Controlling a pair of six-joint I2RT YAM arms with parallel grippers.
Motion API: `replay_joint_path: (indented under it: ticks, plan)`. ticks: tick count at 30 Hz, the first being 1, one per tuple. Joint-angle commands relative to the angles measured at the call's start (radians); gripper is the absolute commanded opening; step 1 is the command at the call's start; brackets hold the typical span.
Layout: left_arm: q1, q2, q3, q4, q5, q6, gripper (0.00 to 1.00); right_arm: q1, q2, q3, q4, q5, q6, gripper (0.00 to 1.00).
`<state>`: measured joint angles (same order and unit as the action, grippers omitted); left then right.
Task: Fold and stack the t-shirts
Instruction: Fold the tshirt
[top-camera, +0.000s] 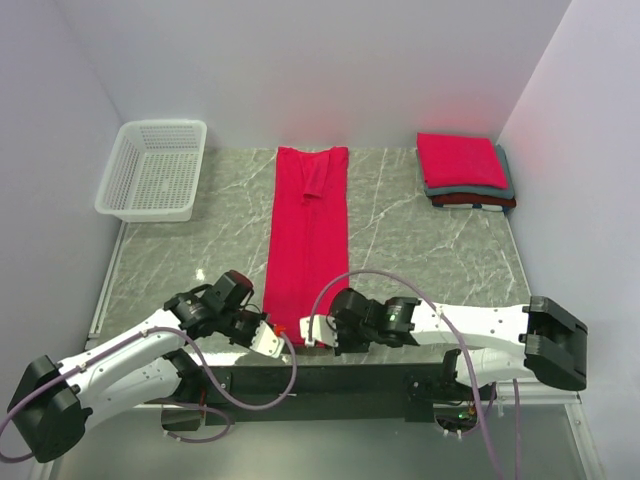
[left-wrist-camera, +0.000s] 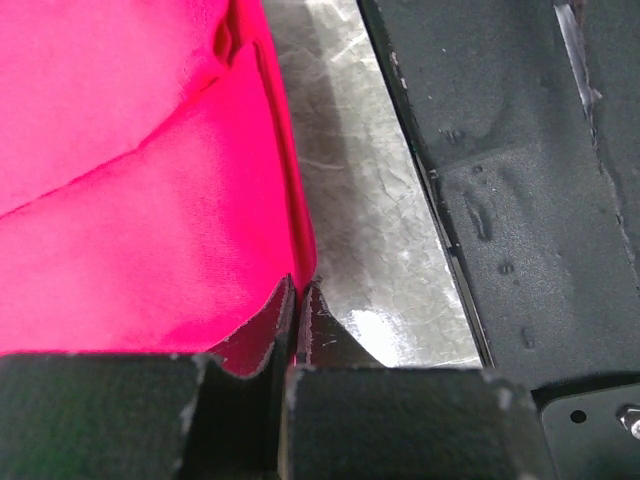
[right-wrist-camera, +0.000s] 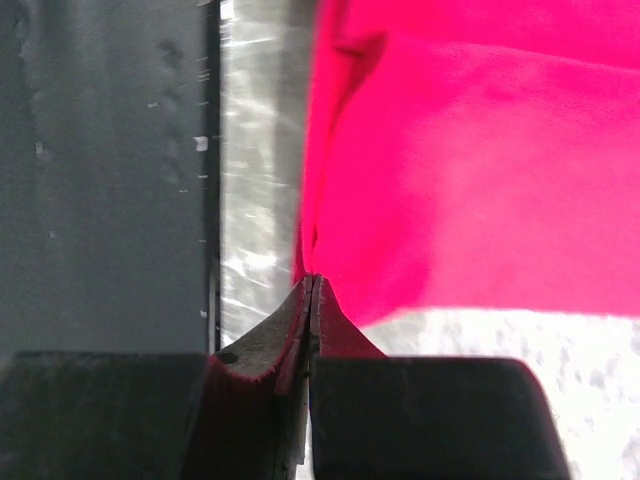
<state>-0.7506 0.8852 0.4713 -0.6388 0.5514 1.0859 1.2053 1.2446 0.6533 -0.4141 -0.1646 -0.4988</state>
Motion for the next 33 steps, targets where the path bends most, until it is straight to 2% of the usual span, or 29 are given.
replay_joint_path:
  ticks: [1,6,10,20,33]
  plan:
    - [0.003,-0.022,0.055,-0.007,-0.002,-0.035,0.00,-0.064,-0.048,0.081,-0.057,-0.016,-0.016,0.00]
    - [0.132,0.043,0.144,-0.001,0.048,-0.003,0.01,-0.168,-0.030,0.140,-0.089,-0.023,-0.105,0.00]
    - [0.212,0.158,0.225,0.039,0.085,0.011,0.01,-0.256,0.012,0.204,-0.101,-0.042,-0.220,0.00]
    - [0.398,0.472,0.462,0.189,0.176,0.057,0.01,-0.515,0.241,0.458,-0.098,-0.108,-0.440,0.00]
    - [0.511,0.880,0.791,0.284,0.205,0.069,0.01,-0.661,0.587,0.782,-0.120,-0.144,-0.561,0.00]
